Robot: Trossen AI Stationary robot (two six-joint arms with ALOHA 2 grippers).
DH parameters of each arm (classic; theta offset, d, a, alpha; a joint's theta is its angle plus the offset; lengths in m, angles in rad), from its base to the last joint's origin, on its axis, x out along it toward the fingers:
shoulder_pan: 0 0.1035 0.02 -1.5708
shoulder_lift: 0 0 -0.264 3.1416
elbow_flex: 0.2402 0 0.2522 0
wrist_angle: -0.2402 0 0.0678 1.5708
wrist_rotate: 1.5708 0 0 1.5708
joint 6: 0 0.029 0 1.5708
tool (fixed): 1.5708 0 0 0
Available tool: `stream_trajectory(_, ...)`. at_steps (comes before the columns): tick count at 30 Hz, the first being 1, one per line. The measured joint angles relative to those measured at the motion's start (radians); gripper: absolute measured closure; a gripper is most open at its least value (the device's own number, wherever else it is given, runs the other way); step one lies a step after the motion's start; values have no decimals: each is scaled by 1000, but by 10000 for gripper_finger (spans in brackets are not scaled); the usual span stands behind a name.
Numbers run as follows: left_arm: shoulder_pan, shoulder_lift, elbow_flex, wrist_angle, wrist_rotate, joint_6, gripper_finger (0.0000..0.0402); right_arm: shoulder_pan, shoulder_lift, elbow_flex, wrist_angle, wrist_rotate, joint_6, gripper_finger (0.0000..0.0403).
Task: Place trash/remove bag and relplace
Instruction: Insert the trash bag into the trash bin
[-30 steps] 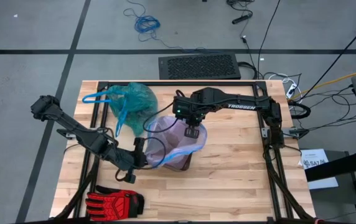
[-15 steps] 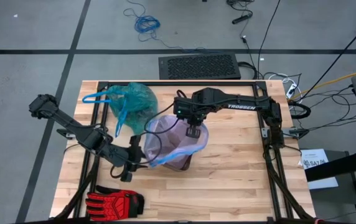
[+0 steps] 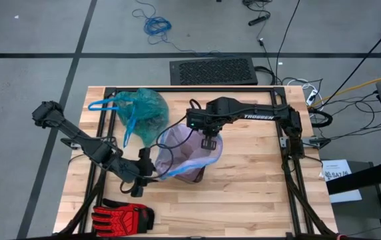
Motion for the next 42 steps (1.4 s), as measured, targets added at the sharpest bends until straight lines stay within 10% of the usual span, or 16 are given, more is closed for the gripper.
stream_trajectory(42, -110, -66, 62, -114, -131, -104, 232, 20, -72, 0, 10, 107, 42, 403)
